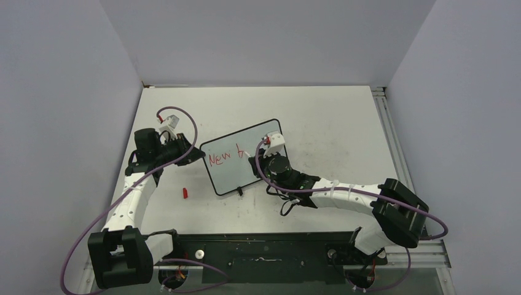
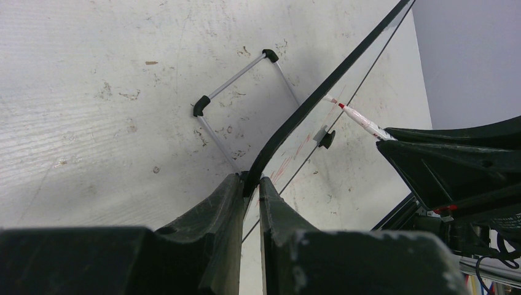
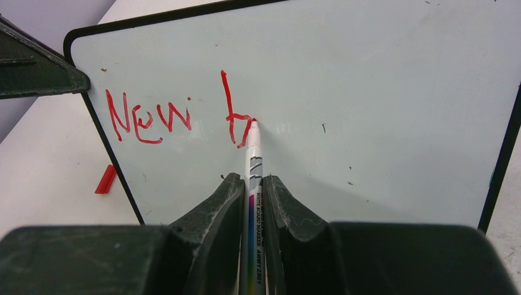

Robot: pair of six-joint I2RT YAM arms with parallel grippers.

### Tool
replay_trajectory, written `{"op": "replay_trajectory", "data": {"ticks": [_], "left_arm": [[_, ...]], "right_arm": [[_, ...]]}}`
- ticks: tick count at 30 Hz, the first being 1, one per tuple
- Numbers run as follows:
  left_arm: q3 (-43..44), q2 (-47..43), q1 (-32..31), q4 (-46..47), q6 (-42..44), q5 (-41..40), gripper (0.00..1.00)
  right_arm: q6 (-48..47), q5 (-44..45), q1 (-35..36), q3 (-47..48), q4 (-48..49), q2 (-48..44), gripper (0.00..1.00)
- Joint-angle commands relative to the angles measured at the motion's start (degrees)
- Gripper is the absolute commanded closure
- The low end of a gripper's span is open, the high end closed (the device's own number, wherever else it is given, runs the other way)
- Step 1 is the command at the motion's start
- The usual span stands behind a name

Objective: Write a sentence on the whiteboard

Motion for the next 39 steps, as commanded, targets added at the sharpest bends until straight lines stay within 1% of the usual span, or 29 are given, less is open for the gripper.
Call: {"op": "replay_trajectory", "data": {"ticks": [1, 19, 39], "left_arm": [[1.38, -0.8, -0.31, 0.71, 0.33, 0.31, 0.9], [1.2, -1.07, -0.31, 0.64, 0.33, 0.37, 0.9], [1.26, -1.18, -0.31, 0.64, 0.33, 0.49, 0.9]], "right_arm": [[-0.15, 0.09, -0.15, 1.63, 2.85, 0.44, 0.95], [0.88, 2.75, -0.89, 0.14, -0.05, -0.8, 0.95], [0.74, 3.86, -2.2, 0.71, 0.37, -1.67, 0.95]]}}
